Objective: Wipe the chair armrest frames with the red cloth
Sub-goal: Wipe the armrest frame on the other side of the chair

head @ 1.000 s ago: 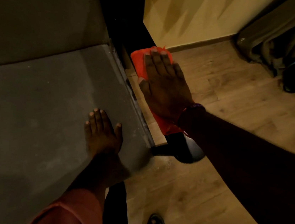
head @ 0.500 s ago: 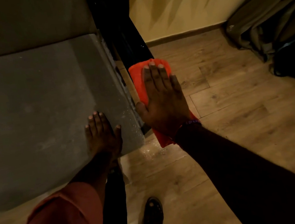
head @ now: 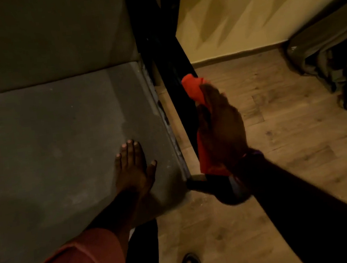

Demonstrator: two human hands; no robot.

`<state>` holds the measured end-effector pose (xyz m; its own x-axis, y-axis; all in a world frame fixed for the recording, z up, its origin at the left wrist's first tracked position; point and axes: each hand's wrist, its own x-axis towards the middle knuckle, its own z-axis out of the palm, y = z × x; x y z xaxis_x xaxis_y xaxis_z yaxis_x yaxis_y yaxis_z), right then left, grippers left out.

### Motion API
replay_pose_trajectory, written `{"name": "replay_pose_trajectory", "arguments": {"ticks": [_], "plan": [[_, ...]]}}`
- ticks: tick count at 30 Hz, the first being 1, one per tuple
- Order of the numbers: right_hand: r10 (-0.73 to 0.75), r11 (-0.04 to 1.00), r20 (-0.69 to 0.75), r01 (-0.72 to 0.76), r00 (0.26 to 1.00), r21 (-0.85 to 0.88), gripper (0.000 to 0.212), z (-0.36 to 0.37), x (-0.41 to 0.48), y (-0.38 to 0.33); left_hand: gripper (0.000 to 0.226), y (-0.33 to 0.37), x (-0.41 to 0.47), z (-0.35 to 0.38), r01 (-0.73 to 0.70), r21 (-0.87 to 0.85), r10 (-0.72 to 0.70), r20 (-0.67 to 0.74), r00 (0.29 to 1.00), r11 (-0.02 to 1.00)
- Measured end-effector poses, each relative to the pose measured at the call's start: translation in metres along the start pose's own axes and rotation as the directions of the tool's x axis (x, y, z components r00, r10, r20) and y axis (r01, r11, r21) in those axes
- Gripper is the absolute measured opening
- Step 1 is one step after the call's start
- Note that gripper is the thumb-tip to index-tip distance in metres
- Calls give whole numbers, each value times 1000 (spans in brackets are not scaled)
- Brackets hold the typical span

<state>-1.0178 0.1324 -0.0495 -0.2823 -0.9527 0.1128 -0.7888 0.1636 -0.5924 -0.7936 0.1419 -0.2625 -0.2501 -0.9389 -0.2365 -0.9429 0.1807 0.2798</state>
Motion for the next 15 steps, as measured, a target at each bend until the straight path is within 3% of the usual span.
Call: {"name": "replay_pose_trajectory", "arguments": {"ticks": [3,6,11,15], "plan": [[54,998,-25,-54,998,16,48,12,74,-17,81,-10,63,-25,54,-23,-55,-14,998,998],[53,999,-47,-52,997,10,46,34,136,-33,84,-20,128,-51,86,-75,-82,60,995,993],[-4,1000,-121,4,993,-4,43,71,225,-53,81,-26,232,-84,87,-80,-78,118,990,993],[-104,990,-111,93,988,-106,47,95,283,-54,83,-31,268,-78,64,16,-65,52,997,998]]}}
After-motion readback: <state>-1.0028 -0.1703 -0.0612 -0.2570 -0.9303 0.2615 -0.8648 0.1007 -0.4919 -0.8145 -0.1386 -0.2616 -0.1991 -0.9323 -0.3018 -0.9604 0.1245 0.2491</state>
